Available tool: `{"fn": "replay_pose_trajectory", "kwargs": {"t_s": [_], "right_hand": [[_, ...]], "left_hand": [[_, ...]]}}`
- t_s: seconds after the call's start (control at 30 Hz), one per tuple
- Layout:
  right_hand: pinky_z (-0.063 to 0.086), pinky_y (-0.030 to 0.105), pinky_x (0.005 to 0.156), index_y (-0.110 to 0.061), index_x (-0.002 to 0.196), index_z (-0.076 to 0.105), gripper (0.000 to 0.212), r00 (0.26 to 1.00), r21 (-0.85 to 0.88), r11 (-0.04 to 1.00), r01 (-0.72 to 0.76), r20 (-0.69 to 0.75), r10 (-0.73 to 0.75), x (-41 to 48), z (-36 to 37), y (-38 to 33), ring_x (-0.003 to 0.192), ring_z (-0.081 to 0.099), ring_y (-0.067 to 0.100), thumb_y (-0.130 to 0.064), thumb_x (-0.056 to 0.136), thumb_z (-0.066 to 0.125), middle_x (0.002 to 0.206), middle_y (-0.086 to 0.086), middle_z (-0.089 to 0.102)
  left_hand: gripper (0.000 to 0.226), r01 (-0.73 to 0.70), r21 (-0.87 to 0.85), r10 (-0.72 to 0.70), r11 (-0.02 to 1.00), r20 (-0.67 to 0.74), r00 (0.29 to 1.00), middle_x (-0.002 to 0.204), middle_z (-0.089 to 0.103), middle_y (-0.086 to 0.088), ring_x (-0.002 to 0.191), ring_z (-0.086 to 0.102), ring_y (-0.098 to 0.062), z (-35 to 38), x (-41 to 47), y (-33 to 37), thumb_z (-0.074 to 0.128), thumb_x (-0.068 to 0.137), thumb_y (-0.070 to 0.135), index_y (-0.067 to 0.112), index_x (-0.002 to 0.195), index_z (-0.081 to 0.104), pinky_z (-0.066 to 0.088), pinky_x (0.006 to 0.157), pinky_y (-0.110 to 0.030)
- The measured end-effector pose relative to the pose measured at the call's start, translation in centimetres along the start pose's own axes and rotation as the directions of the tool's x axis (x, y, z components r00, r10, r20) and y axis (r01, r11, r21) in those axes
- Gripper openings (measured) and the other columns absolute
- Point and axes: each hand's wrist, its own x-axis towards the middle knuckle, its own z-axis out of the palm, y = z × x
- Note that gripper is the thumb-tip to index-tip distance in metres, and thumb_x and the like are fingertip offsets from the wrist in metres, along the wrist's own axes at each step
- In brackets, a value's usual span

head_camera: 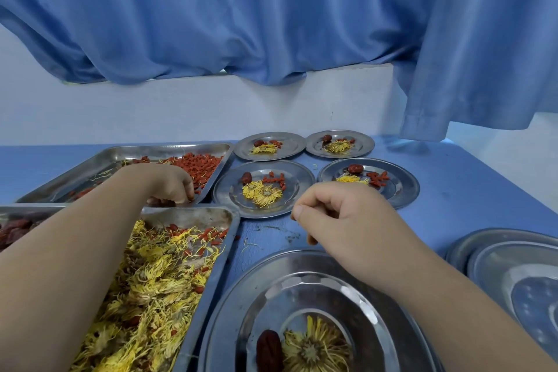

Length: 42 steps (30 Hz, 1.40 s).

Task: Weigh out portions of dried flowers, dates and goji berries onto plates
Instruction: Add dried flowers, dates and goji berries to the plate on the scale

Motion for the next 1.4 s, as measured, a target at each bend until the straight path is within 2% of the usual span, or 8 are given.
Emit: {"fn": "replay_pose_trajectory", "kwargs": {"t_s": [0.17,0.23,0.33,0.5,0.67,0.8,1.1,1.4], "right_hand": [[0.048,0.035,0.062,-0.016,0.066,0.062,0.024,1.0,-0.004,1.0,0.011,-0.003,-0.011,0.0,-0.1,-0.2,0.066,0.06,0.025,-0.021,0.089,0.058,0.057,0.006,0.051],[0.048,0.034,0.061,-0.015,0.066,0.062,0.024,1.0,-0.007,1.0,0.016,-0.002,-0.016,0.1,-0.1,-0.2,0.066,0.06,0.025,-0.02,0.089,0.058,0.057,0.007,0.051],[0.049,0.035,0.063,-0.015,0.066,0.062,0.024,1.0,0.004,1.0,0.016,0.004,-0.016,0.0,0.0,-0.2,0.068,0.061,0.026,-0.021,0.089,0.057,0.061,0.009,0.053],[0.049,0.032,0.06,-0.018,0.066,0.061,0.024,1.0,0.017,1.0,-0.001,0.014,0.001,0.0,0.3,-0.2,0.066,0.061,0.024,-0.023,0.089,0.057,0.061,0.007,0.055],[0.05,0.036,0.061,-0.018,0.067,0.061,0.024,1.0,-0.003,1.0,0.004,0.014,-0.004,0.1,0.3,-0.2,0.061,0.058,0.02,-0.024,0.09,0.056,0.061,0.007,0.055],[0.045,0.026,0.053,-0.02,0.067,0.061,0.023,0.999,-0.031,0.999,0.021,0.033,-0.02,0.0,0.5,-0.4,0.05,0.046,0.008,-0.023,0.09,0.056,0.062,0.008,0.058],[0.043,0.026,0.053,-0.018,0.068,0.061,0.023,0.999,-0.036,0.999,0.038,0.032,-0.037,0.0,0.6,-0.3,0.05,0.046,0.012,-0.022,0.09,0.055,0.062,0.008,0.059],[0.046,0.032,0.058,-0.015,0.069,0.062,0.022,0.999,-0.031,0.998,0.051,0.011,-0.051,0.0,0.4,-0.6,0.063,0.059,0.021,-0.02,0.089,0.055,0.062,0.009,0.057]], "left_hand": [[0.021,0.126,0.147,-0.13,0.981,0.013,0.991,0.077,0.06,-0.007,0.055,0.055,-0.019,-0.5,-0.6,0.7,0.059,0.09,0.016,0.009,0.109,0.065,0.049,0.053,-0.025],[0.022,0.13,0.155,-0.137,0.979,0.035,0.99,0.075,0.058,-0.009,0.05,0.051,-0.02,-0.5,-0.3,0.8,0.058,0.089,0.012,0.003,0.108,0.064,0.047,0.054,-0.027],[0.024,0.072,0.118,-0.081,0.99,0.07,0.994,0.087,0.06,-0.014,0.061,0.053,-0.025,-0.2,0.2,1.3,0.052,0.087,0.0,0.0,0.109,0.063,0.049,0.062,-0.032],[0.033,0.0,0.138,-0.002,0.99,0.011,1.0,0.079,0.059,-0.01,0.052,0.046,-0.018,0.3,0.8,0.9,0.044,0.085,-0.007,0.018,0.098,0.061,0.042,0.047,-0.024],[0.032,-0.049,-0.047,0.051,0.998,0.039,0.998,0.058,0.051,-0.006,0.035,0.041,-0.013,-0.2,1.3,0.0,0.053,0.077,-0.008,0.015,0.097,0.06,0.035,0.039,-0.022],[0.037,-0.065,-0.102,0.071,0.993,0.056,0.996,0.058,0.051,-0.007,0.037,0.041,-0.015,-0.3,1.5,-0.4,0.055,0.073,-0.005,0.016,0.103,0.058,0.034,0.04,-0.024],[0.022,-0.006,-0.016,0.008,1.0,0.101,0.995,0.061,0.053,-0.006,0.038,0.046,-0.013,-0.3,1.4,0.7,0.053,0.08,-0.008,0.011,0.088,0.062,0.04,0.041,-0.021],[0.015,-0.109,-0.064,0.103,0.992,-0.096,0.99,0.058,0.061,-0.003,0.045,0.054,-0.015,-0.4,0.3,-0.4,0.058,0.079,-0.005,0.008,0.086,0.06,0.045,0.046,-0.024]]}}
